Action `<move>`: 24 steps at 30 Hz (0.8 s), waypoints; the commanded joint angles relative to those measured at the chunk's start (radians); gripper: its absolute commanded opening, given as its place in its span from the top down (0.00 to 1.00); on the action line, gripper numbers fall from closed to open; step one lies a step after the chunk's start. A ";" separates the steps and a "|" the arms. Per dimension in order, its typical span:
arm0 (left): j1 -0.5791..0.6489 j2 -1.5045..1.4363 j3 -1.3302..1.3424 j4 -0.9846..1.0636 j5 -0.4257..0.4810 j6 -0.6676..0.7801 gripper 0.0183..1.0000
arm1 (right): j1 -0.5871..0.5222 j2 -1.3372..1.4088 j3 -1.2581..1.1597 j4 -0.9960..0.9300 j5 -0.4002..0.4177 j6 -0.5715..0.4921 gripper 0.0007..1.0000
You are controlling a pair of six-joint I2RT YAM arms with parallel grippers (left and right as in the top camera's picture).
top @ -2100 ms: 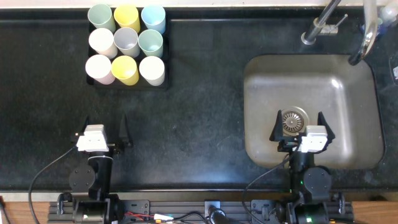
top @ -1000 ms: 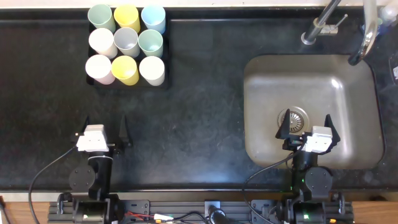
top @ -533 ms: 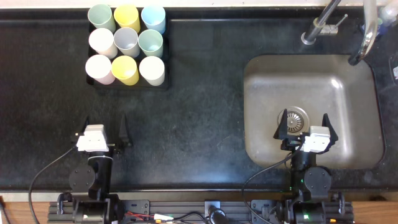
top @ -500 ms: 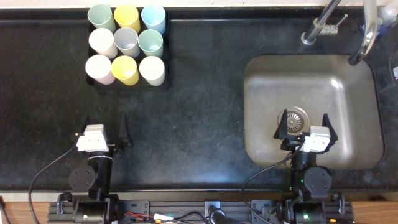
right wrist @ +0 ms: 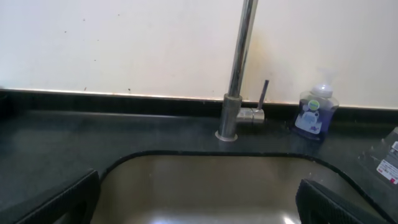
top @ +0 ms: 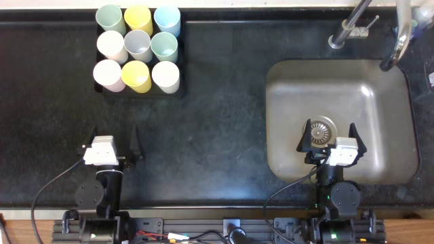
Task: Store Cups
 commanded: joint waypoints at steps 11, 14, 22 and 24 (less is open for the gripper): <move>-0.037 -0.008 -0.002 -0.002 -0.001 -0.011 0.00 | 0.006 -0.012 -0.014 0.009 -0.006 -0.003 0.00; -0.037 -0.008 -0.002 -0.002 -0.001 -0.011 0.00 | 0.006 -0.012 -0.014 0.009 -0.006 -0.003 0.00; -0.037 -0.008 -0.002 -0.002 -0.001 -0.011 0.00 | 0.006 -0.012 -0.014 0.009 -0.006 -0.003 0.00; -0.037 -0.008 -0.002 -0.002 -0.001 -0.011 0.00 | 0.006 -0.012 -0.014 0.009 -0.006 -0.003 0.00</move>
